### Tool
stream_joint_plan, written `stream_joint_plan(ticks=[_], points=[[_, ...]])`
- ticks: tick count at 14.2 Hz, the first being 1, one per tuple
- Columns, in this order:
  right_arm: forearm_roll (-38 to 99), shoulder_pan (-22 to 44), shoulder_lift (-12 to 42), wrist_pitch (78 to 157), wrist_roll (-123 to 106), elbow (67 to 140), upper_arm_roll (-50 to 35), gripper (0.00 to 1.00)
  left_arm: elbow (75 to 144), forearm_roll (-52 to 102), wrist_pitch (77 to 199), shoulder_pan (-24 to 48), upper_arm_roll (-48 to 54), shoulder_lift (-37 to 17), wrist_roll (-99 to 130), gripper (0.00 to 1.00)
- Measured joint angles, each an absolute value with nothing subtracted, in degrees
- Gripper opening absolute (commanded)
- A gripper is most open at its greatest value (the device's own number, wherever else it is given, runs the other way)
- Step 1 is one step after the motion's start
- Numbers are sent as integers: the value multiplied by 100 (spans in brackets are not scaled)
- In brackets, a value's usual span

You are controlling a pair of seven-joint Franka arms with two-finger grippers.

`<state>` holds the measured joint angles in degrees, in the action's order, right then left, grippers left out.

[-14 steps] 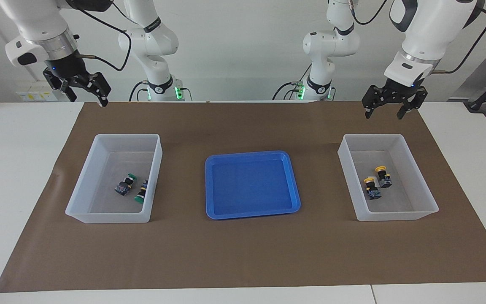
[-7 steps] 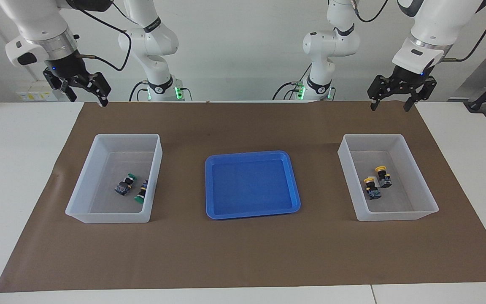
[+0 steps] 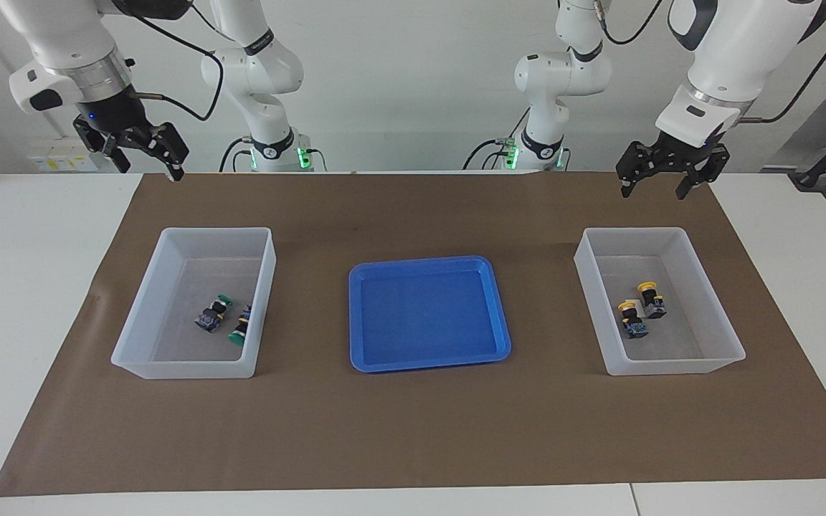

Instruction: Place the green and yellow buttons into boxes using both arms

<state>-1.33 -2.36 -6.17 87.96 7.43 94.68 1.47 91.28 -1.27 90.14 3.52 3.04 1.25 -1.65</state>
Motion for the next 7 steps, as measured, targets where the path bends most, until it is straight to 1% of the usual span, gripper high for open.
stream_joint_plan(ticks=[7], points=[[-133,-236,-617,8796,743,9468,147,100,9192,-127,9014,346,289,154,-165,100]])
